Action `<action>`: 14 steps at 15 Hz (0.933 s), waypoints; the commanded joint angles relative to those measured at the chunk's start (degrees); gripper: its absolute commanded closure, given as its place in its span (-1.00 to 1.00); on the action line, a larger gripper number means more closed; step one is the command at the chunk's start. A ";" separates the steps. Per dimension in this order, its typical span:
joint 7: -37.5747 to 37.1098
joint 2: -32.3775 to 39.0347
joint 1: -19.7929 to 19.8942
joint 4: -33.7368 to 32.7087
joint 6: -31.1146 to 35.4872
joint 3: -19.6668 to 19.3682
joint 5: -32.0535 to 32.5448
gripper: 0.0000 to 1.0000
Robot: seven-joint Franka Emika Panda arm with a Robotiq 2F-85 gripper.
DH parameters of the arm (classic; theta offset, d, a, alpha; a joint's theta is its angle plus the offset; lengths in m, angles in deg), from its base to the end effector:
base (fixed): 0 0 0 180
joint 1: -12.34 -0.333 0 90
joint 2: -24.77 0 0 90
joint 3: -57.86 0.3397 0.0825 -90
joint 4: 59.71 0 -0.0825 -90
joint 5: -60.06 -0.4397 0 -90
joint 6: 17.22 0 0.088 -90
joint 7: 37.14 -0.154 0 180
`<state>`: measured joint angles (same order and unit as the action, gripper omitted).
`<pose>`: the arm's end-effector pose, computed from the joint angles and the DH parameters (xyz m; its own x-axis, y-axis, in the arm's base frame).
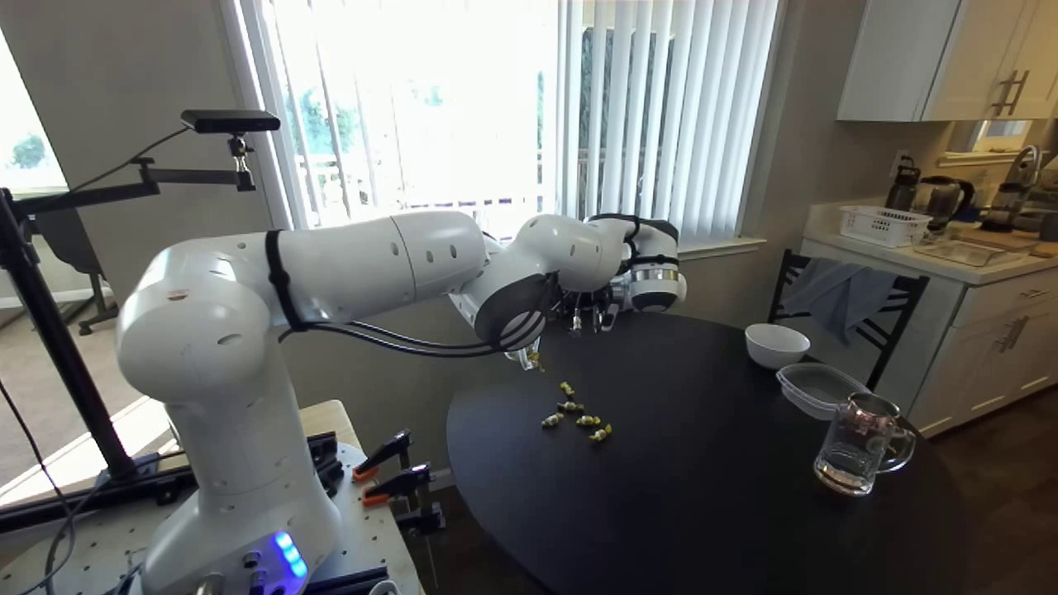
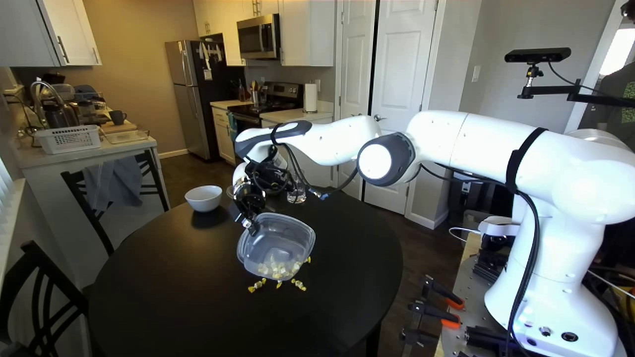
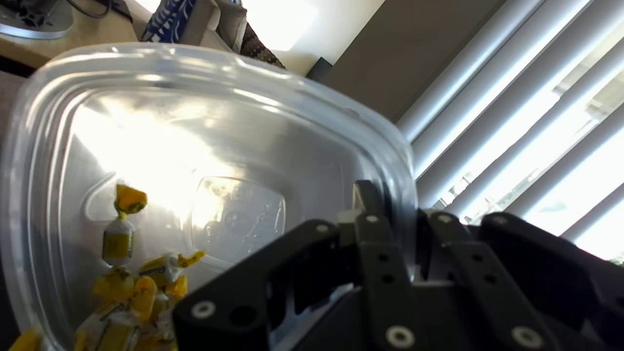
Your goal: Pick up the clear lunch box with candy and pour all the candy onto the table
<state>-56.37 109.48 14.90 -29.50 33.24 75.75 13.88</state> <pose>0.7051 0.1876 0.1288 0.3960 0.4646 -0.7920 -0.4641 -0.6430 -0.6092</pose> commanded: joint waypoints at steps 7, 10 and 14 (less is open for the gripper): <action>-10.19 -0.01 1.84 2.32 1.37 -0.41 -12.79 0.97; -11.00 0.01 2.36 2.03 3.09 -1.25 -14.82 0.97; -10.83 -0.01 1.25 0.63 5.44 -3.36 -13.48 0.97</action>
<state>-64.84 109.53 17.12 -27.90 37.02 73.80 0.46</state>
